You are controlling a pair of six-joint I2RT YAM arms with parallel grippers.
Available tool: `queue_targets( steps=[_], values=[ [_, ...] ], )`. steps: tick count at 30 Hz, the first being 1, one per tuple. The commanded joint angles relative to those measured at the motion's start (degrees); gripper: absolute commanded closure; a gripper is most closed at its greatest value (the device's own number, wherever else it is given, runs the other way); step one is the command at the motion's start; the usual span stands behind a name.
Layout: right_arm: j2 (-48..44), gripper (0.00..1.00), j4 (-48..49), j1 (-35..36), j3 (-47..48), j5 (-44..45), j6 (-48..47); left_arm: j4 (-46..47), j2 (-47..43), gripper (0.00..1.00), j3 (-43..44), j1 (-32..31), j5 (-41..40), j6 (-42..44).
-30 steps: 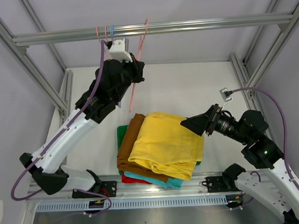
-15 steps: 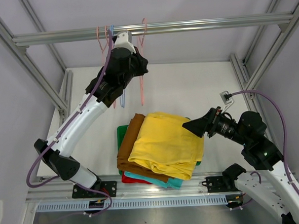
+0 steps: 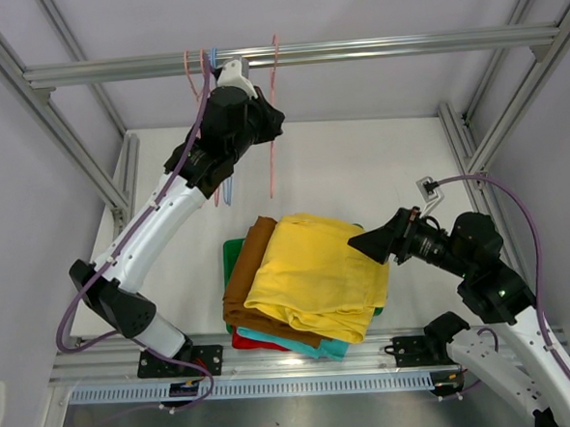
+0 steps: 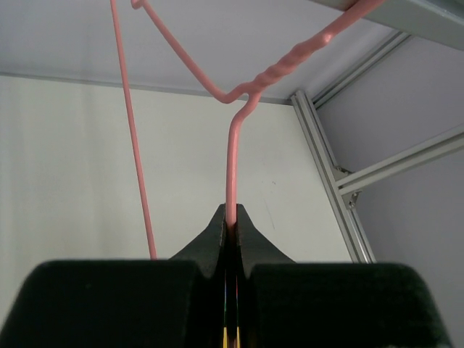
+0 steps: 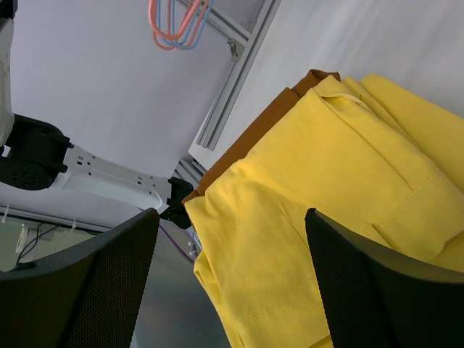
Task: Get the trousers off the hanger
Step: Place the hanger at the clothesline.
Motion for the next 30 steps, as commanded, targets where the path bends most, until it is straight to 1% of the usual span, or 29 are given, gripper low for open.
queue_targets(
  steps=[1, 5, 9, 11, 15, 16, 17, 20, 22, 23, 26, 29, 30],
  values=[
    [-0.8, 0.14, 0.0, -0.2, 0.0, -1.5, -0.2, 2.6, -1.0, 0.99, 0.1, 0.7, 2.0, -2.0],
    [-1.2, 0.14, -0.7, -0.4, -0.1, -1.5, -0.3, 4.3, -2.6, 0.99, -5.3, 0.7, 3.0, -2.6],
    [-1.9, 0.14, -0.7, -0.3, -0.8, -1.6, 0.0, 7.4, -6.6, 0.79, -12.5, 0.7, 4.3, -3.3],
    [-2.2, 0.14, -0.5, -0.3, -1.1, -1.7, 0.2, 8.1, -7.7, 0.73, -13.5, 0.6, 4.4, -3.1],
    [-2.8, 0.14, 0.2, -0.4, -2.4, -2.1, 1.2, 6.4, -9.4, 0.65, -14.3, 0.2, 5.2, -1.8],
    [-3.1, 0.14, 0.6, -0.5, -2.7, -2.1, 1.4, 5.8, -10.4, 0.61, -14.4, 0.0, 5.3, -1.6],
    [-3.3, 0.14, 0.7, -0.4, -3.1, -2.3, 1.4, 5.1, -11.1, 0.55, -14.5, -0.2, 5.2, -1.1],
    [-4.1, 0.14, 1.4, -0.5, -4.1, -2.5, 2.2, 4.2, -14.5, 0.52, -14.6, -1.8, 4.2, 0.8],
    [-4.3, 0.14, 1.8, -0.5, -4.9, -2.6, 2.8, 3.6, -16.3, 0.49, -14.0, -3.4, 3.3, 2.2],
    [-4.7, 0.14, 1.9, -0.4, -5.1, -2.7, 2.9, 3.0, -18.2, 0.46, -13.8, -3.9, 2.8, 2.7],
    [-5.3, 0.14, 2.0, -0.4, -5.5, -2.7, 3.2, 1.0, -21.9, 0.40, -12.3, -6.4, -1.4, 6.1],
    [-5.8, 0.14, 1.9, -0.5, -5.7, -2.7, 3.5, -0.4, -25.0, 0.38, -12.4, -8.3, -7.4, 10.2],
    [-6.2, 0.14, 1.8, -0.4, -5.7, -2.7, 3.7, -0.8, -27.1, 0.38, -13.8, -8.5, -9.0, 11.3]
  ],
)
